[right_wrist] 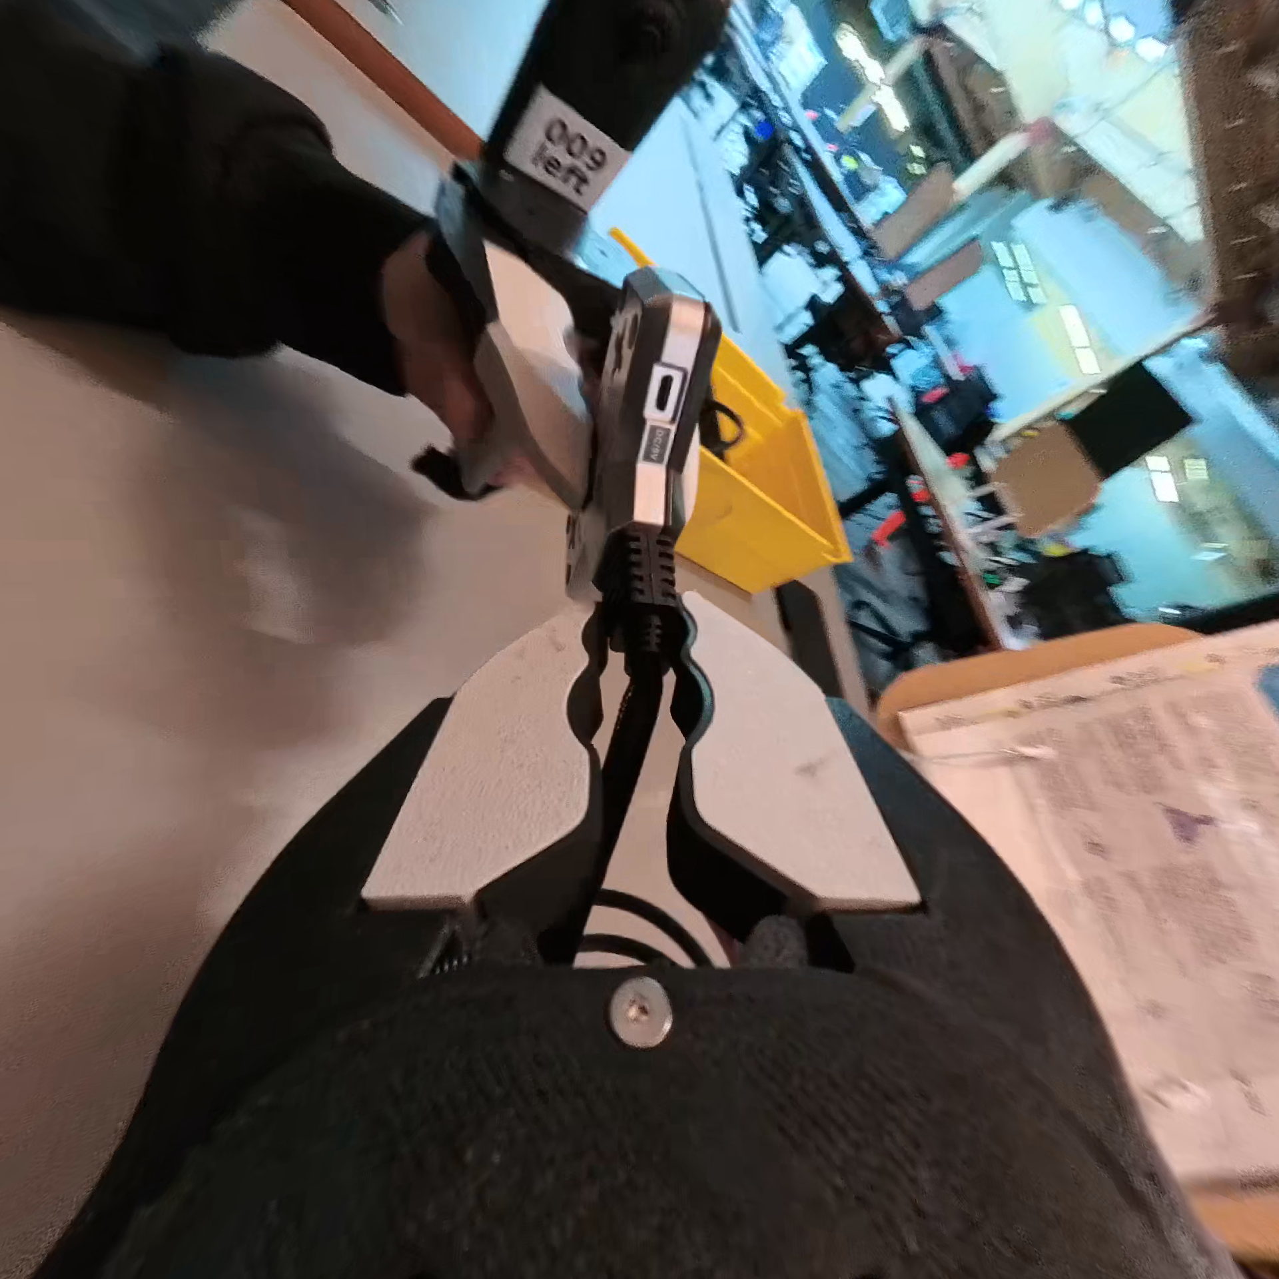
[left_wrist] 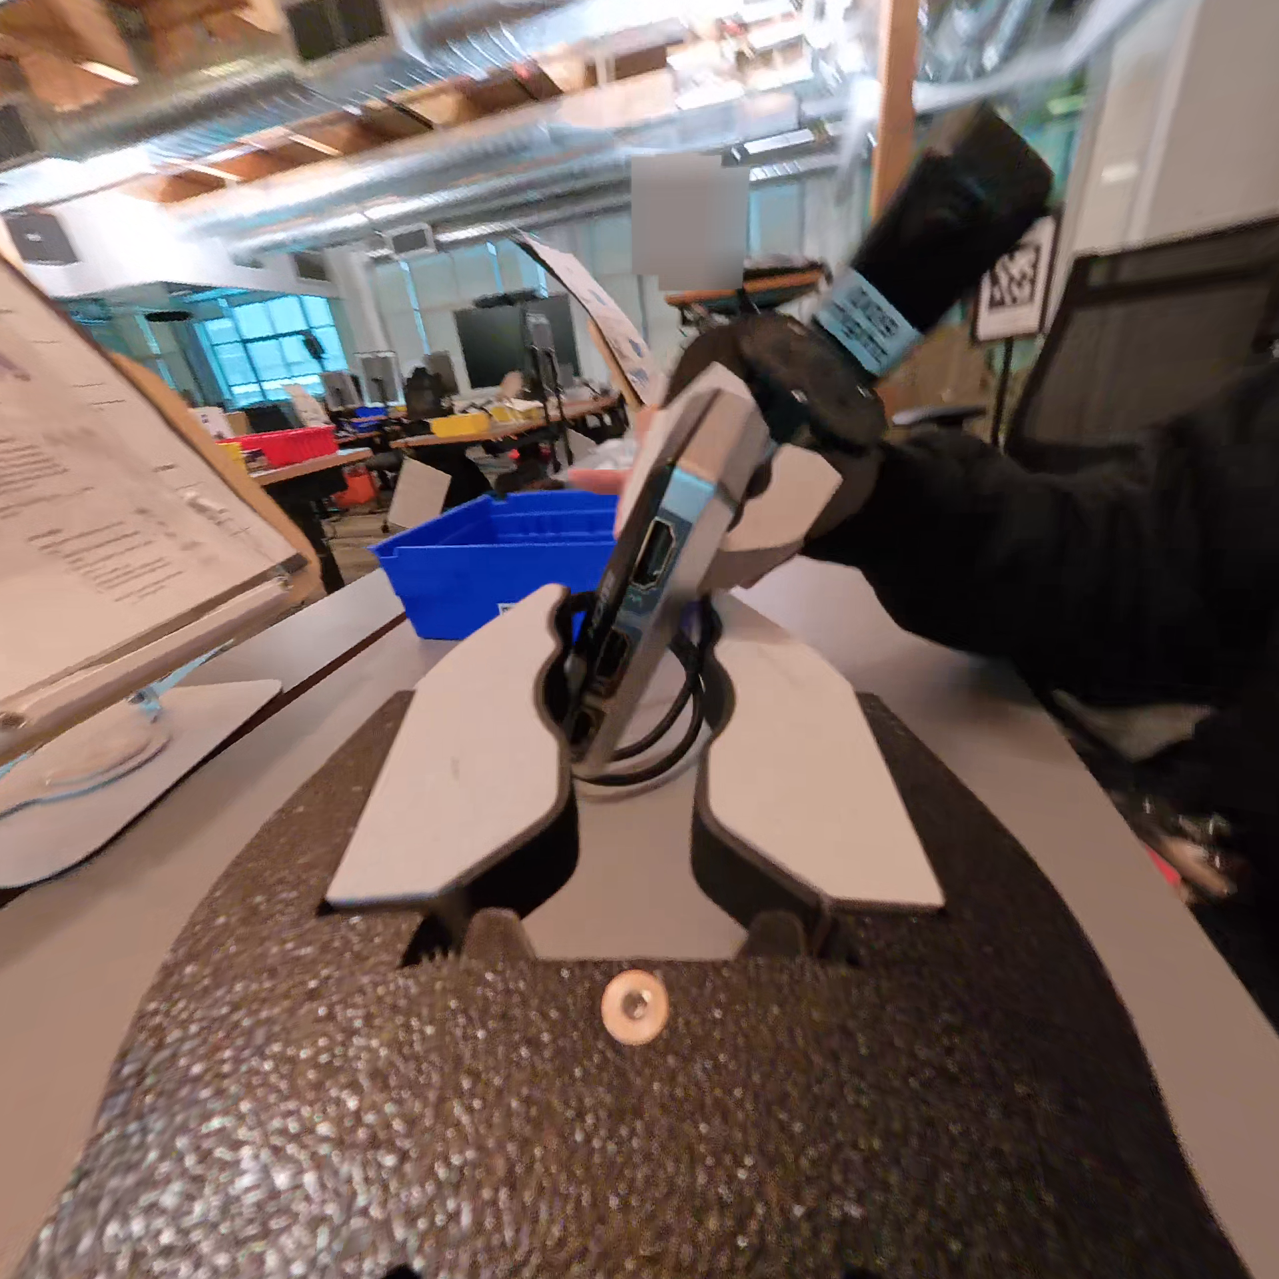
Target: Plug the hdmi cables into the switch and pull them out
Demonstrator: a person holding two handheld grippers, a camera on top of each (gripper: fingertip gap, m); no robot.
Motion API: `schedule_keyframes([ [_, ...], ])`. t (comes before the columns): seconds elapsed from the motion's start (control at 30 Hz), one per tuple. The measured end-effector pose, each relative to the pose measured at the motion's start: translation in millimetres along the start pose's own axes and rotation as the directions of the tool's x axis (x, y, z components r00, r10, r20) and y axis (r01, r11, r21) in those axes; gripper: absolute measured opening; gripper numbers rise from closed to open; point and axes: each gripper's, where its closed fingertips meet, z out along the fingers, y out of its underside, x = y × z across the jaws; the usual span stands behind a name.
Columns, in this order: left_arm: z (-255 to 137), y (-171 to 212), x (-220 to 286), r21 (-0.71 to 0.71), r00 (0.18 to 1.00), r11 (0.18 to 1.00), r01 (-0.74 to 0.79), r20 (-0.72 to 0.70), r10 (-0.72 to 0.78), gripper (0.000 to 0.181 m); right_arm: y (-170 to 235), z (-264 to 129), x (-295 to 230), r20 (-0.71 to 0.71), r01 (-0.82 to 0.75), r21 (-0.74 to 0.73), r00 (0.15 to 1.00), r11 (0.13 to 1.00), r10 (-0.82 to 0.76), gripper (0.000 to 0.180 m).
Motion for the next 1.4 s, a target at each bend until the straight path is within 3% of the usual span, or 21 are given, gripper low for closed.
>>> schedule_keyframes([
  [0.03,-3.3,-4.6,-4.5,0.022,0.999,0.999,0.036,0.022,-0.037,0.045,2.5,-2.5,7.1,-0.063,0.047,-0.036,0.997,0.998,-0.050,0.016],
  [0.13,-12.9,-7.2,-10.0,-0.030,0.976,0.976,0.218,0.020,-0.217,0.073,6.1,-16.6,32.7,-0.261,0.201,-0.135,0.938,0.970,-0.230,0.017],
  [0.23,-16.8,-11.4,-1.8,-0.078,0.880,0.881,0.466,-0.065,-0.471,0.084,7.2,-21.1,36.9,-0.303,0.416,-0.252,0.824,0.874,-0.479,0.016],
  [0.3,-18.9,-18.5,7.4,-0.090,0.744,0.764,0.639,-0.180,-0.643,0.056,6.1,-17.7,33.5,-0.299,0.549,-0.330,0.712,0.768,-0.636,0.017],
  [0.37,-18.5,-13.8,0.9,-0.100,0.589,0.614,0.783,-0.198,-0.784,0.048,7.4,-13.0,28.8,-0.279,0.619,-0.386,0.629,0.684,-0.726,0.016],
  [0.43,-17.0,-1.0,-0.3,-0.139,0.486,0.515,0.846,-0.199,-0.851,0.037,6.3,-8.8,23.5,-0.270,0.673,-0.407,0.557,0.618,-0.785,0.016],
  [0.53,-10.7,12.9,6.1,-0.201,0.431,0.467,0.861,-0.199,-0.880,0.038,5.2,-0.9,13.0,-0.263,0.740,-0.414,0.460,0.530,-0.848,0.017],
  [0.6,-6.6,19.0,4.1,-0.193,0.410,0.444,0.875,-0.191,-0.892,0.038,8.8,2.2,8.2,-0.267,0.745,-0.396,0.465,0.536,-0.844,0.016],
  [0.73,-1.1,24.3,2.9,-0.147,0.444,0.489,0.860,-0.257,-0.858,0.026,22.9,5.4,1.7,-0.274,0.612,-0.232,0.704,0.756,-0.655,0.018],
  [0.8,0.1,25.5,-3.5,-0.105,0.470,0.506,0.856,-0.247,-0.847,0.023,24.9,6.5,-2.8,-0.245,0.465,-0.127,0.841,0.876,-0.481,0.028],
  [0.9,-3.0,29.9,-15.6,-0.051,0.513,0.529,0.847,-0.179,-0.839,0.021,16.8,3.0,0.6,-0.193,0.146,0.040,0.972,0.989,-0.135,0.043],
  [1.0,-7.4,23.0,-28.6,0.040,0.445,0.446,0.894,-0.202,-0.873,0.021,17.0,-2.8,17.0,-0.215,-0.042,0.154,0.974,0.987,0.075,0.041],
  [1.23,-6.3,5.5,-42.2,0.200,0.278,0.220,0.955,-0.336,-0.900,0.021,19.9,8.9,25.0,-0.298,-0.142,0.265,0.928,0.954,0.222,0.040],
  [1.3,-3.8,4.1,-40.4,0.207,0.257,0.193,0.959,-0.351,-0.901,0.021,20.9,7.9,34.6,-0.336,-0.178,0.330,0.896,0.927,0.292,0.029],
  [1.4,-3.9,4.7,-39.9,0.202,0.239,0.176,0.964,-0.355,-0.904,0.021,18.5,9.0,32.4,-0.283,-0.225,0.405,0.891,0.886,0.355,0.026],
])
